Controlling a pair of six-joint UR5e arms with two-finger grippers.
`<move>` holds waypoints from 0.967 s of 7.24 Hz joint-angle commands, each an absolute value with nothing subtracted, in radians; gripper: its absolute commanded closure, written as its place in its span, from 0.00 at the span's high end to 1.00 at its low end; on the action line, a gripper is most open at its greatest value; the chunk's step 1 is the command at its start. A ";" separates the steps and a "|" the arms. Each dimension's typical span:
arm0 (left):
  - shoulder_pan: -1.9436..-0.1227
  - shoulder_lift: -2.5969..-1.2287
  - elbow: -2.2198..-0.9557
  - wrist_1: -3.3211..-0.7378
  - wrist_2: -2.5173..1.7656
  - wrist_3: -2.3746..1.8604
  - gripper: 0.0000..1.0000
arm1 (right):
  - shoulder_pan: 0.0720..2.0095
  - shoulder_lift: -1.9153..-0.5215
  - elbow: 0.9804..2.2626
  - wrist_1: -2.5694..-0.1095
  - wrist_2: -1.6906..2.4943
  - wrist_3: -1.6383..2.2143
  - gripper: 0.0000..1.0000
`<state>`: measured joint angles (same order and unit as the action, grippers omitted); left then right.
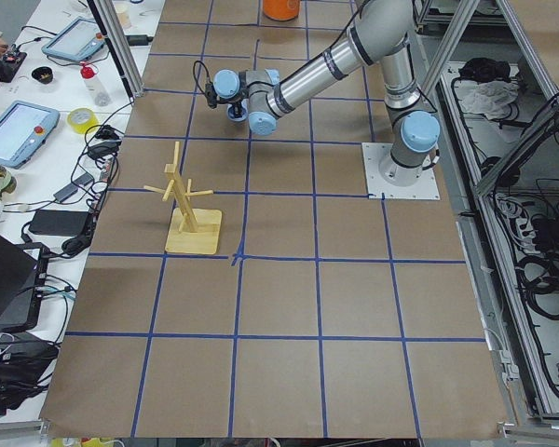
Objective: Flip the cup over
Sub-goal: 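Move the left gripper to the cup's closed end and grasp it, then lift the cup with the left gripper and rotate it mouth-up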
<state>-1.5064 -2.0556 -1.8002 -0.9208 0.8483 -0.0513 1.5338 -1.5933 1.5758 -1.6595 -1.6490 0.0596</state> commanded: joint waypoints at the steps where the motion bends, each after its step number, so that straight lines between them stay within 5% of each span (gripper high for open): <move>1: -1.512 -2.068 -1.801 -0.905 0.822 -0.069 0.89 | 1.532 -1.591 1.577 -1.663 -1.648 0.058 1.00; 5: -1.513 -2.063 -1.792 -0.882 0.798 -0.077 0.16 | 1.531 -1.591 1.577 -1.663 -1.649 0.055 1.00; 7: -1.513 -2.054 -1.792 -0.836 0.744 -0.127 0.05 | 1.532 -1.591 1.577 -1.663 -1.649 0.054 1.00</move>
